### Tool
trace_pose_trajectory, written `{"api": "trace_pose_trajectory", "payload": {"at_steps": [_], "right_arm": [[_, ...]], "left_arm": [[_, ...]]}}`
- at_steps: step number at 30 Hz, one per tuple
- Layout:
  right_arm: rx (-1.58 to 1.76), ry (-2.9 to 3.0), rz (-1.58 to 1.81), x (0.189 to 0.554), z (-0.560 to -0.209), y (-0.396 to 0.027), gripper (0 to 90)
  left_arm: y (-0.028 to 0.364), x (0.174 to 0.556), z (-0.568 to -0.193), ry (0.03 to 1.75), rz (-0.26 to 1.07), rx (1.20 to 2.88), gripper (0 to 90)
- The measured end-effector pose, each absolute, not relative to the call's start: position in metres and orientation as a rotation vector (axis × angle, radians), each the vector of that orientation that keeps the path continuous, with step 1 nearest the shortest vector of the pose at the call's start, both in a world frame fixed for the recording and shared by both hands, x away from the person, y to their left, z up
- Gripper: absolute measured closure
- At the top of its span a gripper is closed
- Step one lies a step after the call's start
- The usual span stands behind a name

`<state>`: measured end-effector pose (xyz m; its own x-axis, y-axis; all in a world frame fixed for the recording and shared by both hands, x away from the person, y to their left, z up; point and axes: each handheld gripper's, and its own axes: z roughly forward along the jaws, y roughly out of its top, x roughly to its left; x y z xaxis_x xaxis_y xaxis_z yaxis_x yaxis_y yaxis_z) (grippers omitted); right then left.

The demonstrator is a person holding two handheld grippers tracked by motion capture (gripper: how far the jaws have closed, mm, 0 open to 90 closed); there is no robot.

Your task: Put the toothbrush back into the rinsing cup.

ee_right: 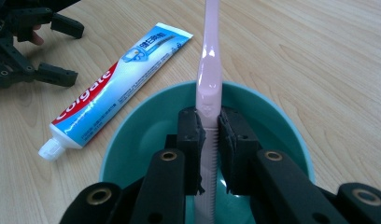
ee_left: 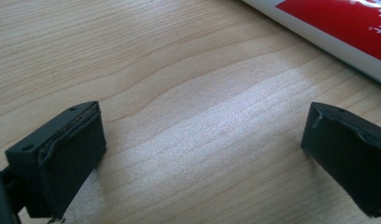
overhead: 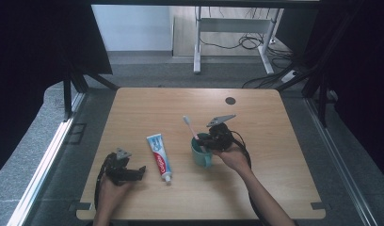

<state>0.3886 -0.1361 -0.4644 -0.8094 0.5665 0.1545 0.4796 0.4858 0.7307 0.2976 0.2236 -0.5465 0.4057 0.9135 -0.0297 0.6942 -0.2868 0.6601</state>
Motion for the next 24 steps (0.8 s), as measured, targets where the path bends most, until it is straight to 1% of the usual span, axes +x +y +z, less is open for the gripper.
{"api": "trace_pose_trajectory", "payload": {"at_steps": [19, 21, 24], "right_arm": [[0.943, 2.653, 1.209, 0.3878, -0.4737, -0.1380, 77.3], [0.940, 2.655, 1.209, 0.3878, -0.4738, -0.1379, 76.6], [0.941, 2.657, 1.212, 0.3873, -0.4735, -0.1366, 70.7]], "left_arm": [[0.2237, 0.2976, -0.5465, 1.363, 0.479, 2.072, 0.0], [0.2237, 0.2976, -0.5465, 1.363, 0.479, 2.071, 0.0], [0.2236, 0.2976, -0.5465, 1.363, 0.479, 2.071, 0.0]]}}
